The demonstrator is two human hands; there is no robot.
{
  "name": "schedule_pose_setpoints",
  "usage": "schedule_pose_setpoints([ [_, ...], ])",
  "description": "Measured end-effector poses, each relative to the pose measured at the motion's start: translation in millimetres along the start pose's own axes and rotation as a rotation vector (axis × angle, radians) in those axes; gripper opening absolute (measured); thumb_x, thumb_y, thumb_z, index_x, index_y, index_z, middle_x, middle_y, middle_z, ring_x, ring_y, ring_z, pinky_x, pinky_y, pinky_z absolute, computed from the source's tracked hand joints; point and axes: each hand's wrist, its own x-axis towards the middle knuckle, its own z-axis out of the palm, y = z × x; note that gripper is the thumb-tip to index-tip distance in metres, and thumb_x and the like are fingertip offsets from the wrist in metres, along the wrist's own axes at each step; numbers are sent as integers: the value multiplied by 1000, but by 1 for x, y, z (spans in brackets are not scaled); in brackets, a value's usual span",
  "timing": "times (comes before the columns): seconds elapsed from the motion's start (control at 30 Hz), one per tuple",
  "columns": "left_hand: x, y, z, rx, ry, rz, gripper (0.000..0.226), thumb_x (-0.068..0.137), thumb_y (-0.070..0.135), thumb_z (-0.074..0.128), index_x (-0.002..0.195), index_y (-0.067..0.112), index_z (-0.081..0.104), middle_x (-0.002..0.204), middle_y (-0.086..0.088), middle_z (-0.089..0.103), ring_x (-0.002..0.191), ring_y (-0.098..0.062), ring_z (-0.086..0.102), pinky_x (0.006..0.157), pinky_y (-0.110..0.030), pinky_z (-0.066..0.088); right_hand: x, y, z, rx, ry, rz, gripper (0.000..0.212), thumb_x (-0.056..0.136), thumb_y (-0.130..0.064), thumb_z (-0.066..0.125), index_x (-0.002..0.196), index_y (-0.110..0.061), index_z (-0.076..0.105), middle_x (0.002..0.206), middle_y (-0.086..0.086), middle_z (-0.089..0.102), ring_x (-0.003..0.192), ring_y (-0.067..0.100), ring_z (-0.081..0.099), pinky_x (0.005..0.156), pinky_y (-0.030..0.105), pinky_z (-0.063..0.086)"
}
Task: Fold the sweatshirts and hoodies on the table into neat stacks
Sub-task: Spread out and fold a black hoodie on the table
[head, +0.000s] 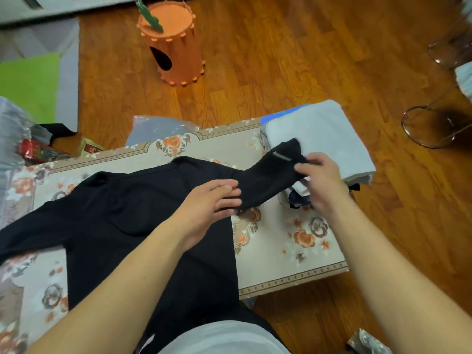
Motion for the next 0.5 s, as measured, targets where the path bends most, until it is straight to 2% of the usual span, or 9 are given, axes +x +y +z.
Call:
schedule_pose_setpoints([
  [0.1,-15,7,15,-141,-43,6,62,99,36,64,154,20,40,124,1,69,115,-19,70,106,-45,52,-56,-3,36,-179,-217,-162,30,81,6,65,90,-22,62,96,-1,65,82,11,61,70,19,51],
  [0.17,-22,6,20,-182,4,-41,85,93,40,70,161,34,18,118,8,63,111,-24,72,102,-49,54,-85,7,61,-336,-354,-280,39,76,10,59,82,-29,63,92,-6,65,87,8,61,77,19,49],
  [0.2,-26,2,18,-205,62,-80,86,94,39,72,159,39,17,115,8,62,105,-26,74,99,-50,56,-97,14,72,-435,-401,-346,44,73,9,58,74,-35,62,90,-9,64,91,9,60,82,22,47],
  [0.23,-29,-5,13,-214,133,-116,75,96,33,70,156,39,25,113,4,63,98,-28,76,93,-49,59,-106,24,80,-522,-441,-394,46,72,7,59,66,-39,58,90,-11,62,94,11,58,87,25,44],
  [0.27,-33,-12,5,-186,211,-148,53,100,25,65,146,32,40,112,-2,65,92,-28,77,86,-46,62,-114,36,85,-577,-475,-401,47,74,4,60,62,-41,57,92,-13,61,98,13,57,90,26,41],
  [0.33,-44,-31,-15,-64,322,-239,27,105,12,51,130,18,59,114,-11,70,86,-26,78,76,-38,63,-129,57,90,-572,-528,-320,47,80,4,59,67,-40,61,99,-15,63,105,11,57,92,24,37],
  [0.4,-55,-54,-34,-30,344,-333,27,103,8,46,119,17,66,116,-10,73,88,-23,78,77,-34,60,-144,75,89,-440,-515,-121,43,86,7,55,88,-33,68,109,-13,64,108,5,59,90,19,42],
  [0.43,-60,-63,-43,-15,347,-362,27,102,8,47,116,18,68,116,-8,74,89,-22,78,79,-33,59,-147,83,87,-375,-450,-7,40,90,5,54,101,-30,67,116,-11,63,111,6,59,90,19,46],
  [0.5,-65,-74,-53,-23,344,-381,27,101,6,50,115,18,69,118,-7,73,91,-21,77,83,-34,58,-147,92,79,-259,-316,269,34,98,-7,53,127,-25,57,132,-3,56,118,16,56,94,29,52],
])
